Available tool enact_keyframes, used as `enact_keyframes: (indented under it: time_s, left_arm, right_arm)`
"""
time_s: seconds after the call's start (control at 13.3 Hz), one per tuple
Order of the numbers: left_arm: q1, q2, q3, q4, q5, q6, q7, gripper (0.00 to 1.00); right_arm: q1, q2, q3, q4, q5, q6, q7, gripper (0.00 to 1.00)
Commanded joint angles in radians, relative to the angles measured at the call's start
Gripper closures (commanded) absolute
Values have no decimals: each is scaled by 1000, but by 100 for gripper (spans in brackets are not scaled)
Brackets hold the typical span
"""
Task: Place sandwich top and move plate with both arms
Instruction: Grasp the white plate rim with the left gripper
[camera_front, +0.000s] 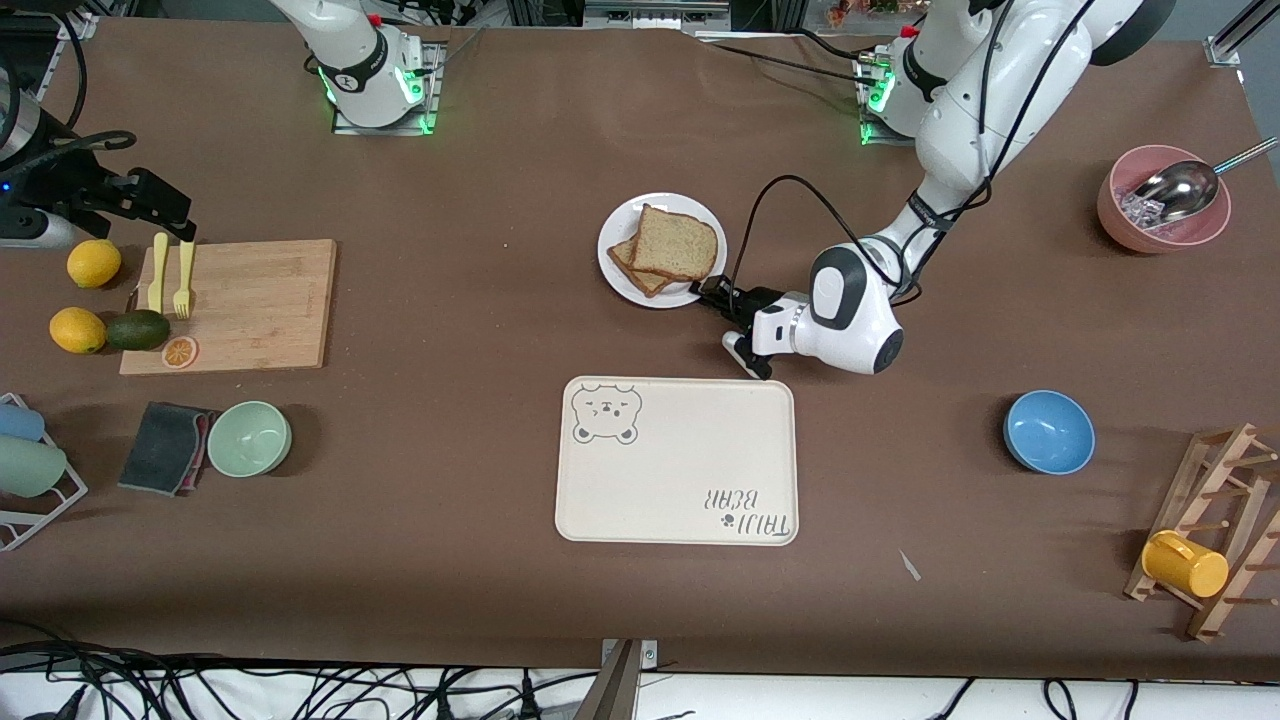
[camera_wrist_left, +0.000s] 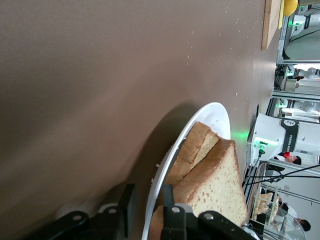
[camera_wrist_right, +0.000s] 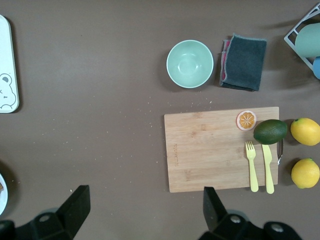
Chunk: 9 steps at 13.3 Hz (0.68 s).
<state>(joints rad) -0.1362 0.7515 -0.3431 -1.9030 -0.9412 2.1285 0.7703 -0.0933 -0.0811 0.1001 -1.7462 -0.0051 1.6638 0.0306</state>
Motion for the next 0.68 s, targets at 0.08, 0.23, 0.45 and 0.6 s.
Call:
enact_keyframes:
  time_s: [0.08,0.23,0.45,0.6]
  left_arm:
    - [-11,-6,3,-10,-25,8,27,94]
    - [-11,-9,3,-14,-25,7,27,100]
    - [-6,-23,1,-13,-24,-2,27,100]
    - [-3,-41,0,-5,-25,-22,15,100]
  right_arm:
    - [-3,30,0,37,7,-26,-6,0]
    - [-2,32,0,37,7,-25,-3,0]
    - [-2,33,0,36,5,-27,-8,0]
    - [-2,33,0,36,7,-29,-11,0]
